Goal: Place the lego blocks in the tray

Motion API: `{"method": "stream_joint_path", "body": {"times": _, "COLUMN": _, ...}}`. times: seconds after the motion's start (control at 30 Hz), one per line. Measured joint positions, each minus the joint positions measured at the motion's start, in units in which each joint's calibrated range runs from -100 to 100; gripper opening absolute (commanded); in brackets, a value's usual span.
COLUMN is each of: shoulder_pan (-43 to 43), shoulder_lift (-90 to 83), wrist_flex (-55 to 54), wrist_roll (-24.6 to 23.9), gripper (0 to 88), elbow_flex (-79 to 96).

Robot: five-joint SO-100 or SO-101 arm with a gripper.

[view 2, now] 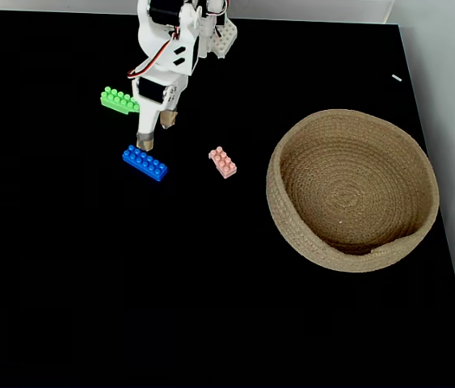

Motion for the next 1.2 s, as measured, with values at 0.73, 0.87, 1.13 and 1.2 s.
{"method": "stream_joint_path", "body": {"times": 0.73, "shoulder_pan": 6.3, "shoulder_lift": 19.2, "wrist_flex": -4.1, "wrist_roll": 2.1, "gripper": 30.5, "elbow_flex": -12.9}}
{"method": "stream_joint_path", "body": {"times": 0.87, "shoulder_pan": 6.3, "shoulder_lift": 19.2, "wrist_flex": -4.1, "wrist_roll": 2.5, "gripper": 28.7, "elbow_flex": -12.9}}
{"method": "stream_joint_path", "body": {"times": 1.13, "shoulder_pan": 6.3, "shoulder_lift": 20.2, "wrist_flex": -4.7, "wrist_roll": 3.9, "gripper": 15.1, "elbow_flex": -12.9}}
{"method": "stream_joint_path", "body": {"times": 1.2, "shoulder_pan": 6.3, "shoulder_lift": 20.7, "wrist_flex": -5.5, "wrist_roll": 4.2, "gripper": 14.5, "elbow_flex": -12.9}}
